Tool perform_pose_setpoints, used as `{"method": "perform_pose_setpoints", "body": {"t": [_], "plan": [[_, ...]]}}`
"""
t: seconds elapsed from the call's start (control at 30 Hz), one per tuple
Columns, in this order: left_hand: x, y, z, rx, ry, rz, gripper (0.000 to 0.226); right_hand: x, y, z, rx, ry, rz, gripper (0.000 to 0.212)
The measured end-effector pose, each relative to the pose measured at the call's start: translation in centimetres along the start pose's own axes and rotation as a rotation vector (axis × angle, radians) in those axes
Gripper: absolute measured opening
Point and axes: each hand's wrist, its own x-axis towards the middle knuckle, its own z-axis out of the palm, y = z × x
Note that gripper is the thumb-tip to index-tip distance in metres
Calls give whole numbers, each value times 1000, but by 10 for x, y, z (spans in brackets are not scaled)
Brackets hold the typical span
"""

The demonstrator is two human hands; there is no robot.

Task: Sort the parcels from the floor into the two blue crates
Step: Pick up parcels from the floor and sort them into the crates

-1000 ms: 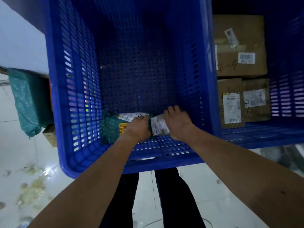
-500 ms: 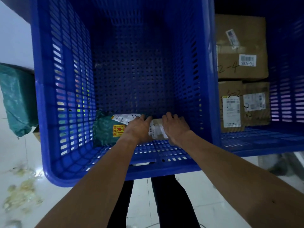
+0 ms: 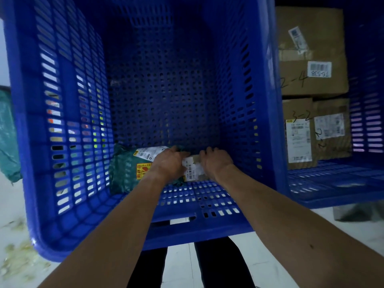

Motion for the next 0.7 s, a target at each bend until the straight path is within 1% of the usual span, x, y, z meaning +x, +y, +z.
{"method": "perform_pose_setpoints", "body": {"t": [0.1,0.2,0.33,0.43,0.53,0.63,0.7], "plan": [[3,5,1,29,14,-48,59,6,-2,2,9,-15,4,64],[9,10,1,63,-14,-74,56,12,-3,4,0,-7,10,61],[14,11,1,104,-30,-84,52,19,-4,4,-2,-26,18,65],[16,11,1,129,-54,-76,52,18,-3,6,5,-49,20,73],[9,11,-5,124,-115,-65,61,1,-2,6,159,-15,27,73],[-15,12,-18,56,-141,-52,68,-33,2,-1,338,76,14,84],[-41,13,-30,1,-169,-43,71,-61,3,-10,498,88,23,83]]}}
